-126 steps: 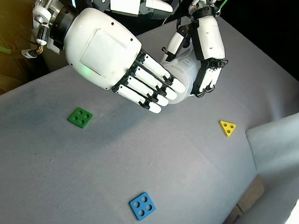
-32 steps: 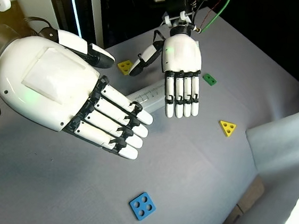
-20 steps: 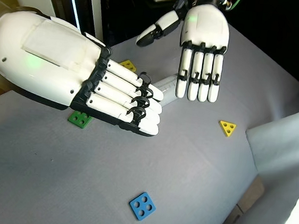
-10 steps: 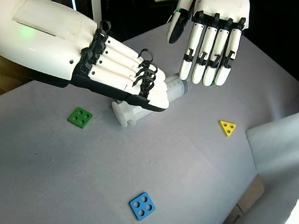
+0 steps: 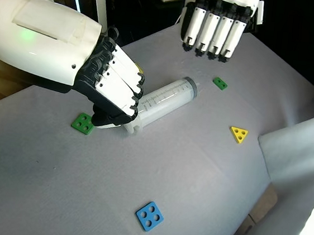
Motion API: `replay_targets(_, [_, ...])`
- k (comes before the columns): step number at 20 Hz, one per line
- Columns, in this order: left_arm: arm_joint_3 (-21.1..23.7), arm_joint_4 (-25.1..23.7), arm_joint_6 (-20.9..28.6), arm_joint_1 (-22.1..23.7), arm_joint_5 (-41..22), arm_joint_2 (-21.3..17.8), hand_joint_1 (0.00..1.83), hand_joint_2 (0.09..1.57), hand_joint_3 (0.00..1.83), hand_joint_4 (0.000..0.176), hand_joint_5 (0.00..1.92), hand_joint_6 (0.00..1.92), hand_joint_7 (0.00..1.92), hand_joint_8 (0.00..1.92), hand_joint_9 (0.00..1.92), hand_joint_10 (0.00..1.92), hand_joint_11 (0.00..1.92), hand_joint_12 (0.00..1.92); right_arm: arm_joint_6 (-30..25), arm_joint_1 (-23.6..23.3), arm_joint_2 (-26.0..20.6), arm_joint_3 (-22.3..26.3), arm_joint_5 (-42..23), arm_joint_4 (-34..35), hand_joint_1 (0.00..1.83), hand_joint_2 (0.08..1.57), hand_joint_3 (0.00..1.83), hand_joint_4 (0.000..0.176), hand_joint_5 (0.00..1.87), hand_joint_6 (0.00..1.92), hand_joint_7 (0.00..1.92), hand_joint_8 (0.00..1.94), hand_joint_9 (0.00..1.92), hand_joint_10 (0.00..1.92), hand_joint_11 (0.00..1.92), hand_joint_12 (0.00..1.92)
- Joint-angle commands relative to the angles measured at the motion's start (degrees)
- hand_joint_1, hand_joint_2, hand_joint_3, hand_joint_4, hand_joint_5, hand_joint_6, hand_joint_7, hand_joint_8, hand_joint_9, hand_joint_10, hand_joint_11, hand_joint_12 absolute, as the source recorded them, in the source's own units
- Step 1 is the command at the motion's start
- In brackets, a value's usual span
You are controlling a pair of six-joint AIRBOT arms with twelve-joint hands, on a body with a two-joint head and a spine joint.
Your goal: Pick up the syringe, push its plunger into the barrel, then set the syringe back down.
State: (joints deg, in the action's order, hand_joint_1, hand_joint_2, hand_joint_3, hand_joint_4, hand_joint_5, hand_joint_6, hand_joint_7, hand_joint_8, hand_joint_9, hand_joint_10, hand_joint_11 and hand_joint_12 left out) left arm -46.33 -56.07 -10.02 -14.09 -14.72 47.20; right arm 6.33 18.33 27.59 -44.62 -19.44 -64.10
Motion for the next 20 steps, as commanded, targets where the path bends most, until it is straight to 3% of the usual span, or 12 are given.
replay_targets(1, [0.1,0.2,0.2,1.3,-3.7,-0.3,0.38,1.57,0.03,0.0,0.72,1.92,0.77,1.92,0.68,1.92,0.71,1.92,0.2,-0.7,-0.2,0.2,-2.9,2.1,0.6,1.48,0.0,0.0,0.76,1.92,0.78,1.94,0.72,1.92,0.65,1.92])
replay_targets(4, [0.6,-0.2,0.1,1.5,-2.2,-0.1,0.46,1.57,0.01,0.0,0.76,1.92,0.83,1.92,0.74,1.92,0.76,1.92,0.2,-0.6,-0.3,0.3,-2.9,2.1,0.68,1.45,0.0,0.0,0.81,1.92,0.82,1.94,0.71,1.92,0.64,1.92])
replay_targets(8, [3.2,-2.8,2.5,-0.1,-1.5,-0.1,0.41,1.57,0.06,0.0,0.72,1.92,0.76,1.92,0.68,1.92,0.7,1.92,0.2,-0.6,-0.4,0.4,-3.0,2.1,0.55,1.48,0.0,0.0,0.76,1.92,0.78,1.94,0.67,1.92,0.59,1.92])
replay_targets(13, [6.9,-1.9,3.3,-0.7,-0.2,-0.3,0.37,1.57,0.08,0.0,0.7,1.92,0.74,1.92,0.68,1.92,0.72,1.92,0.2,-0.6,-0.4,0.4,-3.1,2.1,0.33,1.55,0.01,0.0,0.7,1.92,0.74,1.94,0.63,1.92,0.57,1.92])
replay_targets(20, [7.7,0.5,1.7,-1.0,-1.1,-0.6,0.37,1.57,0.07,0.0,0.68,1.92,0.74,1.92,0.66,1.92,0.68,1.92,0.2,-0.6,-0.4,0.4,-3.2,2.1,0.34,1.53,0.0,0.0,0.7,1.92,0.72,1.94,0.61,1.92,0.52,1.92])
